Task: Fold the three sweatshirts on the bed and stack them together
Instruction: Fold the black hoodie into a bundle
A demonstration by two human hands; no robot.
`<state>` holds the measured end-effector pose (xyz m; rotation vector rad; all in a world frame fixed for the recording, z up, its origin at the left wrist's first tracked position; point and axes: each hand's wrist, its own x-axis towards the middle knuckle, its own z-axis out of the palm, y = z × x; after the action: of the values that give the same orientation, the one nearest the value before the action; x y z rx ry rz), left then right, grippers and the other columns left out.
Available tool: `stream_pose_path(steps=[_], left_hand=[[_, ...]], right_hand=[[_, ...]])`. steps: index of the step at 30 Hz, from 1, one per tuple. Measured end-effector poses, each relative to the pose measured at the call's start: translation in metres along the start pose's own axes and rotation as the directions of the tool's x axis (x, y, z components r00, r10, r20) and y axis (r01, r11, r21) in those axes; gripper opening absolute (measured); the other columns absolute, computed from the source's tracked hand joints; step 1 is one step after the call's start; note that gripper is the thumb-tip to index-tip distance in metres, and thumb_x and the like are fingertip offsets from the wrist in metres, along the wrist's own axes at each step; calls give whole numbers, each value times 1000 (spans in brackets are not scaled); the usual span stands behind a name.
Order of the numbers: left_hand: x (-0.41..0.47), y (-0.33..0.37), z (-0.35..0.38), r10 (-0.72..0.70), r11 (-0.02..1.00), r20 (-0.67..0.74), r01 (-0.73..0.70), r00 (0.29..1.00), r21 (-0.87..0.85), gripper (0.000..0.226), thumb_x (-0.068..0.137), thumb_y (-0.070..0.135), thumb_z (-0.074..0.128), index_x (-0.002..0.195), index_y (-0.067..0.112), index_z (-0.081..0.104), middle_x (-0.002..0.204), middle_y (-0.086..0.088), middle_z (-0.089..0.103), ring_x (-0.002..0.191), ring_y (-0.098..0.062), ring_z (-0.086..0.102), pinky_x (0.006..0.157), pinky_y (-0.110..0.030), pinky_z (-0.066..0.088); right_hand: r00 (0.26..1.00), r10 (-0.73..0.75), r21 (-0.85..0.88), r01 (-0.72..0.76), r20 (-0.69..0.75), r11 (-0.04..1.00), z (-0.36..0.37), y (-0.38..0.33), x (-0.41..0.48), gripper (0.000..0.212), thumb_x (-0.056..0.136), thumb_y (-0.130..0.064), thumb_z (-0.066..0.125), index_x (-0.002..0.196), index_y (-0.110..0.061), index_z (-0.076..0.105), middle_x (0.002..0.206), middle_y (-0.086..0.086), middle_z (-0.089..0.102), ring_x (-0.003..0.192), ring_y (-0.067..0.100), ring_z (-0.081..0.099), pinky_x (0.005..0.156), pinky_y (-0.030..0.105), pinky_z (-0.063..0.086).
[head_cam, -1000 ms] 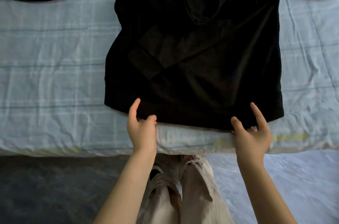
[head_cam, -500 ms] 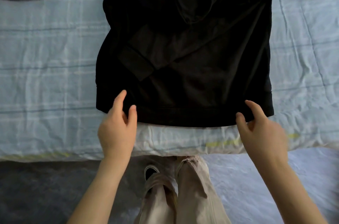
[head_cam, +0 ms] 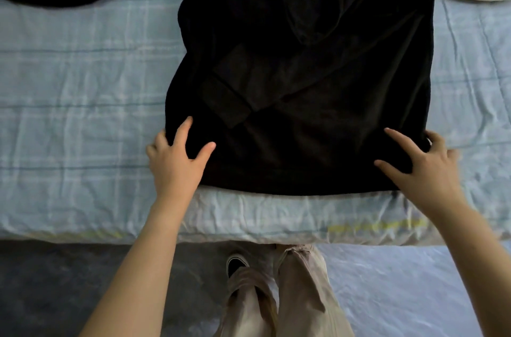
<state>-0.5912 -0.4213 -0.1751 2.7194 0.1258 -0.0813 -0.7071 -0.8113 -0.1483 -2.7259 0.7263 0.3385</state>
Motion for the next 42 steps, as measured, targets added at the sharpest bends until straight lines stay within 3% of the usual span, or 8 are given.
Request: stream_pose_path(steps=[4,6,11,22,27,31,36,42], left_hand=[[-4,-9,-15,35,940,37,-20,999,-342,41,83,22,74,121,36,64,119,6,55,112,-12,55,91,-9,36],[-1,-10,-28,5,858,102,48,995,-512,39,79,20,78,109,43,68,114,19,64,110,3,57,98,-16,41],[29,-1,-67,-59,633,122,132,991,-763,44,63,36,84,105,38,73,114,15,71,119,-8,60,107,-44,44],[174,88,-93,-65,472,-85,-45,994,-881,39,65,34,86,102,37,73,105,9,74,98,-8,70,76,-16,54],[264,120,-87,-79,505,-163,-101,983,-857,35,74,24,84,105,36,73,108,7,73,101,-4,68,82,-16,53],[327,141,-57,-79,689,-225,-110,971,-716,39,77,31,80,114,34,68,110,16,63,102,13,58,87,-5,44],[356,131,20,-127,852,-147,31,981,-523,48,85,32,75,129,25,58,129,-7,52,117,-20,54,99,-28,42],[356,119,50,-100,896,-254,-24,962,-444,48,85,36,74,127,28,54,120,1,45,107,-9,47,88,-22,38]], right_hand=[[997,74,371,-77,21,925,-7,7,-7,60,80,-36,80,133,-47,54,117,5,58,97,18,56,77,21,46],[998,52,520,-34,-21,854,-14,13,-11,48,79,-24,83,118,-42,64,107,-14,67,98,8,62,74,7,45],[964,100,673,97,-248,733,-58,11,-4,41,73,-20,87,105,-40,72,96,-24,71,91,-8,66,71,3,48],[883,73,639,277,-464,718,-149,-51,157,42,68,-38,84,105,-49,65,98,-35,66,93,-14,61,79,-3,41],[848,81,638,327,-524,697,-172,-73,256,42,66,-45,82,104,-48,64,96,-39,64,93,-19,58,80,-5,38],[878,78,635,277,-472,721,-162,-90,330,44,72,-33,85,109,-41,63,95,-25,62,94,-5,57,79,2,38],[930,22,599,218,-367,770,-96,-98,381,48,80,-29,82,122,-29,59,111,-13,60,106,6,54,91,20,37],[933,25,589,205,-358,782,-65,-95,393,42,84,-36,77,120,-34,56,114,-20,59,108,2,53,89,15,36]])
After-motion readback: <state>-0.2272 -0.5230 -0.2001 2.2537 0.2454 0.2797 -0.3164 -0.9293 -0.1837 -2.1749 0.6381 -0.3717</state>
